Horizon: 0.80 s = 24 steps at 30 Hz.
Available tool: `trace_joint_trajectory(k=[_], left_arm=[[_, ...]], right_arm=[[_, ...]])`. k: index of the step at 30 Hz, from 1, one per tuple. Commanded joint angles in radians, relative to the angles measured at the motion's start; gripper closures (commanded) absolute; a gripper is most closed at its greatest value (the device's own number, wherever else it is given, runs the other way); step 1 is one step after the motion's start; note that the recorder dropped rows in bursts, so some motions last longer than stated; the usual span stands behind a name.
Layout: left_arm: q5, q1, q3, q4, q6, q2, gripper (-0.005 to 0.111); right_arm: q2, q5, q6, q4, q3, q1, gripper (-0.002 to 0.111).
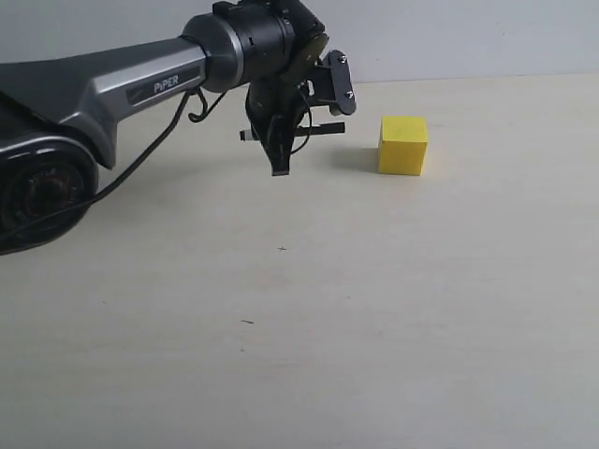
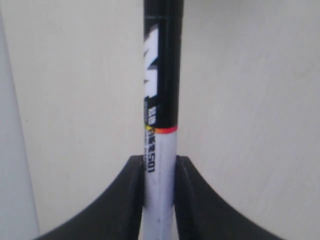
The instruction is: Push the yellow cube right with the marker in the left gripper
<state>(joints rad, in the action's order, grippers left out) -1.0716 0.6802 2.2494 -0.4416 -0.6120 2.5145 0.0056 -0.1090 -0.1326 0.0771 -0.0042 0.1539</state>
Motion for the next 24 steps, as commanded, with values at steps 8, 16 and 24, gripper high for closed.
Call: trace_joint_trajectory(k=[8,16,24], left_arm=[[0.360,0.049,-0.506,-0.422,0.450,-0.316,0.107],[0.346,0.147,-0.828,-1.298,1.276,-0.356,0.107],[0.254,0.207,-0.793,-1.303,1.267,-0.305,0.107]], right_arm=[[-0.006,0.002,-0.003,0.003,0.004,0.003,0.108],[-0.006,0.002,-0.003,0.003,0.004,0.003,0.108],[-0.006,0.002,-0.003,0.003,0.004,0.003,0.108]])
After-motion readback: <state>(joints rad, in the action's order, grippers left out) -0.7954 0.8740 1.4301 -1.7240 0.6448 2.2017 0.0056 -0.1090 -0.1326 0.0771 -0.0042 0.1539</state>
